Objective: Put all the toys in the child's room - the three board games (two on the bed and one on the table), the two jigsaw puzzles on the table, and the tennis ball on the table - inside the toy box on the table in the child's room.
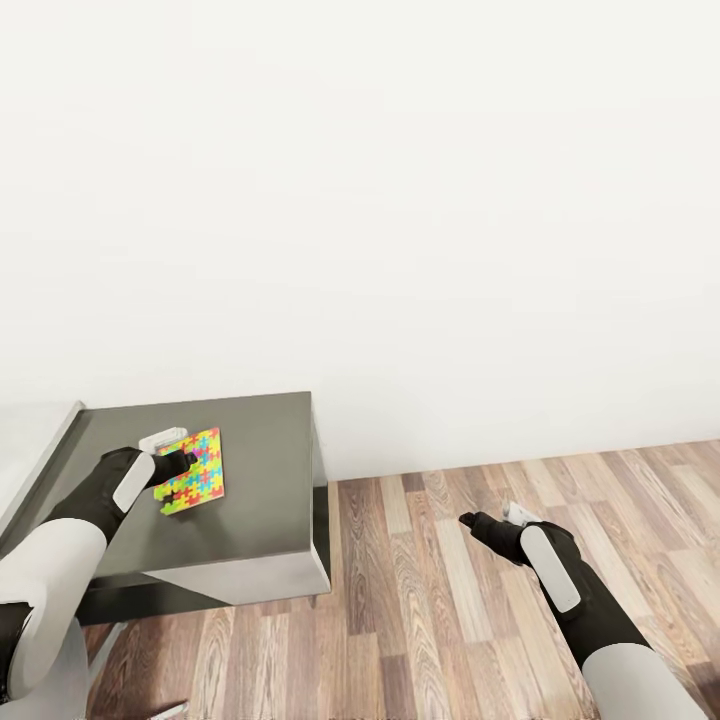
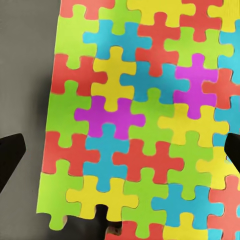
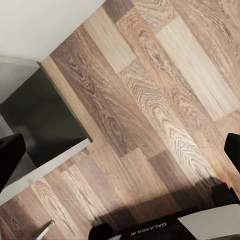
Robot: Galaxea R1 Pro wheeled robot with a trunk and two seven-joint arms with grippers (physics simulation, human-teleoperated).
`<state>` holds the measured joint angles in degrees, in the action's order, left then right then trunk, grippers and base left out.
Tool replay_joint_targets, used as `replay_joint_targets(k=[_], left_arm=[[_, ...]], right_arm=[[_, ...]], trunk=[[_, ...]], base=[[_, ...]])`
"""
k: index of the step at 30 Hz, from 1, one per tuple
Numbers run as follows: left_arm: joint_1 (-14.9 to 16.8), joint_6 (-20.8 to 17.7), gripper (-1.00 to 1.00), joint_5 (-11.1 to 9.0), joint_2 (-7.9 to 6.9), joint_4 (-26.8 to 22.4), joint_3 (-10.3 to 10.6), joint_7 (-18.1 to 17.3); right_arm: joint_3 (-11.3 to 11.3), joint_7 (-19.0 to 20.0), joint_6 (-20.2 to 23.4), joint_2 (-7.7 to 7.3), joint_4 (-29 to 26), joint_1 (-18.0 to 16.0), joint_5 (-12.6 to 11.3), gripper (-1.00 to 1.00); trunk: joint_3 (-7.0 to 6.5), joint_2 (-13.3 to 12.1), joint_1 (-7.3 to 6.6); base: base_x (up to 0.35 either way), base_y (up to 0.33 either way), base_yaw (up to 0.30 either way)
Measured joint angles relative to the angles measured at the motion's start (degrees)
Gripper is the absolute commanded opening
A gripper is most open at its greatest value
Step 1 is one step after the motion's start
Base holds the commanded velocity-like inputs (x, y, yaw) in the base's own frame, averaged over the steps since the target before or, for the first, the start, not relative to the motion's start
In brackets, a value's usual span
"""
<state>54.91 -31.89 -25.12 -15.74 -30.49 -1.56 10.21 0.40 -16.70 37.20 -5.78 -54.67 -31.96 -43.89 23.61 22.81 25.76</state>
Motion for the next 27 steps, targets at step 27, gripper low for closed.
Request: replay_joint_targets(k=[27], left_arm=[[0.05, 0.01, 1.0, -0.26, 0.08, -1.33, 0.06, 0.06]], right_arm=[[0.05, 0.0, -0.06, 0.0, -0.16, 0.0, 0.02, 1.0]], trunk=[[1.51, 0.05, -0.03]], base=[[0.0, 0.0, 0.0]])
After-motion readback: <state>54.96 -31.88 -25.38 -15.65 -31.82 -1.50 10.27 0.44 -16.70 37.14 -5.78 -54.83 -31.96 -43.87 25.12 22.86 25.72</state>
